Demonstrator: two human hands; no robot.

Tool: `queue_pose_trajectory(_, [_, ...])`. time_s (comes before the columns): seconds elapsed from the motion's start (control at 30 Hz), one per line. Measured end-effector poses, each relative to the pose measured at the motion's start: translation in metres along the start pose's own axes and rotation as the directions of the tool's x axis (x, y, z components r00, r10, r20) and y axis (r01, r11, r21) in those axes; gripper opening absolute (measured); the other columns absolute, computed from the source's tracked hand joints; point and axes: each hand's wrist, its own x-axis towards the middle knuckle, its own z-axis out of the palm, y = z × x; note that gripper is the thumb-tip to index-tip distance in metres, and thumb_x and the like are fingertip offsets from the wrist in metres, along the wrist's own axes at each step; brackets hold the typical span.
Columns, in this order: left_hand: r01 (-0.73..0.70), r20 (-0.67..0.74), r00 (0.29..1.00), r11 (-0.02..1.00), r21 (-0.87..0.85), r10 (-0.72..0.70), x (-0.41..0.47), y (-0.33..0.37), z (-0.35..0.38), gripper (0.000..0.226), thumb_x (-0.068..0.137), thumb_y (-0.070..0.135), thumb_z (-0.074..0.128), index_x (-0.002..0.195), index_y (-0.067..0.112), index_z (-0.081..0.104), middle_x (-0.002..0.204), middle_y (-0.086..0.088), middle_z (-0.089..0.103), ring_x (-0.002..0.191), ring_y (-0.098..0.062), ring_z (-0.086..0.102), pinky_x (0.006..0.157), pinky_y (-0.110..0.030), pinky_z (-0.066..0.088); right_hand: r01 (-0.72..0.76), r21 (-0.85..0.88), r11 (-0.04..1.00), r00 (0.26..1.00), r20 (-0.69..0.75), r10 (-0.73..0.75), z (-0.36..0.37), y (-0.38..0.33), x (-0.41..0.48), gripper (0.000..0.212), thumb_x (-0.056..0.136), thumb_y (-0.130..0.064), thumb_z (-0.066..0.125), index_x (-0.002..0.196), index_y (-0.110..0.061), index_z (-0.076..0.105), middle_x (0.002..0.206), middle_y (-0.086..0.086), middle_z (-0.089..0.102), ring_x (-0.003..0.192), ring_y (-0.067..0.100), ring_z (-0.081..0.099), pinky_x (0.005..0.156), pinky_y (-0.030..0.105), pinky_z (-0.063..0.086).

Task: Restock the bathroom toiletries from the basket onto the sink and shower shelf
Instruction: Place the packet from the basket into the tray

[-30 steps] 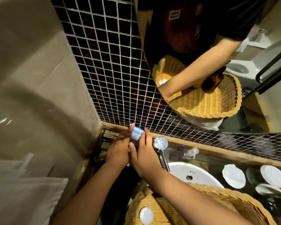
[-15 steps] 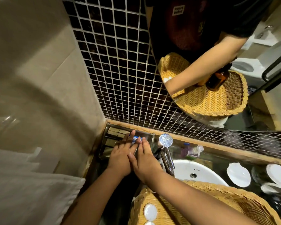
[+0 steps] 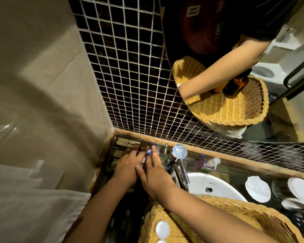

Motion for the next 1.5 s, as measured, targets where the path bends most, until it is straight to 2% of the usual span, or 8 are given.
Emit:
queue_pose_trajectory(0.2, [-0.033,-0.083,0.996,0.992,-0.119,0.023,0.006,0.005,-0.021,0.055,0.100,0.035,0.048,0.152,0.032,0.028,0.156,-0.011,0.025,0.138,-0.033,0.036,0.111,-0.044,0.037,0.059,0.038,0.998,0.987,-0.150,-0.052,-0.008,-0.007,-0.010,0.096,0.090,-0.072,0.005,0.158,-0.005,0.001,0.150,0.000,-0.050,0.151,0.022,0.019,0.115,0.036,0.035])
queue_pose_trajectory(0.37, [-0.140,-0.093,0.988,0.959,-0.248,0.120,0.024,0.015,-0.029,0.053,0.096,0.043,0.053,0.145,0.035,0.035,0.150,0.003,0.020,0.138,-0.024,0.029,0.109,-0.042,0.038,0.041,-0.015,0.999,0.971,-0.235,-0.044,-0.009,-0.006,-0.008,0.085,0.099,-0.062,0.012,0.156,-0.002,-0.005,0.150,0.010,-0.048,0.149,0.021,-0.027,0.123,0.040,0.013])
queue_pose_trajectory(0.5, [-0.141,-0.066,0.990,0.953,-0.269,0.128,0.034,0.014,-0.013,0.050,0.096,0.045,0.051,0.143,0.041,0.036,0.151,0.012,0.015,0.139,-0.017,0.030,0.106,-0.031,0.037,-0.020,-0.022,1.000,0.985,-0.170,0.016,-0.007,-0.003,-0.006,0.086,0.098,-0.064,0.012,0.156,-0.002,-0.006,0.151,0.011,-0.045,0.146,0.022,-0.031,0.124,0.039,0.007])
queue_pose_trajectory(0.7, [-0.099,-0.041,0.995,0.981,-0.166,0.094,0.044,0.005,0.005,0.061,0.094,0.055,0.049,0.150,0.047,0.026,0.161,0.013,0.008,0.148,-0.011,0.011,0.120,-0.029,0.019,-0.004,-0.167,0.986,0.996,-0.091,-0.011,-0.016,-0.009,-0.002,0.109,0.076,-0.065,-0.023,0.152,0.010,0.001,0.160,0.030,-0.013,0.136,0.033,-0.039,0.122,0.043,-0.011])
queue_pose_trajectory(0.8, [-0.062,-0.039,0.998,0.952,-0.300,0.052,0.049,0.000,0.007,0.051,0.096,0.057,0.044,0.145,0.047,0.036,0.158,0.018,0.021,0.144,-0.006,0.022,0.114,-0.024,0.023,-0.030,-0.252,0.967,0.977,-0.211,-0.025,-0.005,-0.006,0.011,0.103,0.092,-0.062,-0.017,0.148,0.015,0.025,0.155,0.038,0.018,0.149,0.043,-0.009,0.122,0.046,-0.001])
queue_pose_trajectory(1.07, [-0.191,-0.158,0.976,0.939,-0.285,0.150,0.048,0.001,0.010,0.029,0.099,0.050,0.047,0.128,0.047,0.050,0.139,0.023,0.041,0.124,0.003,0.040,0.088,0.000,0.024,-0.117,-0.149,0.982,0.979,-0.183,0.089,0.007,-0.005,0.010,0.107,0.081,-0.074,-0.008,0.157,0.001,0.003,0.163,0.023,-0.015,0.149,0.030,-0.024,0.112,0.029,-0.015])
queue_pose_trajectory(1.3, [-0.130,-0.081,0.988,0.991,0.023,0.131,0.029,-0.003,0.031,0.070,0.103,0.050,0.031,0.153,0.036,-0.015,0.153,0.021,-0.034,0.147,-0.009,-0.024,0.123,-0.041,0.000,-0.046,-0.255,0.966,0.997,-0.074,0.028,0.001,-0.007,0.002,0.107,0.072,-0.066,-0.025,0.151,0.005,-0.013,0.159,0.024,-0.019,0.138,0.028,-0.036,0.116,0.037,-0.024])
queue_pose_trajectory(1.5, [-0.049,-0.026,0.998,0.964,0.263,0.057,-0.002,-0.002,0.042,0.093,0.094,0.055,0.046,0.153,0.029,-0.021,0.152,0.009,-0.039,0.144,-0.016,-0.030,0.120,-0.042,-0.013,0.020,-0.411,0.912,0.998,-0.039,-0.040,-0.002,-0.003,0.012,0.105,0.065,-0.056,-0.048,0.147,0.002,-0.019,0.159,0.026,-0.020,0.142,0.038,-0.033,0.117,0.046,-0.023])
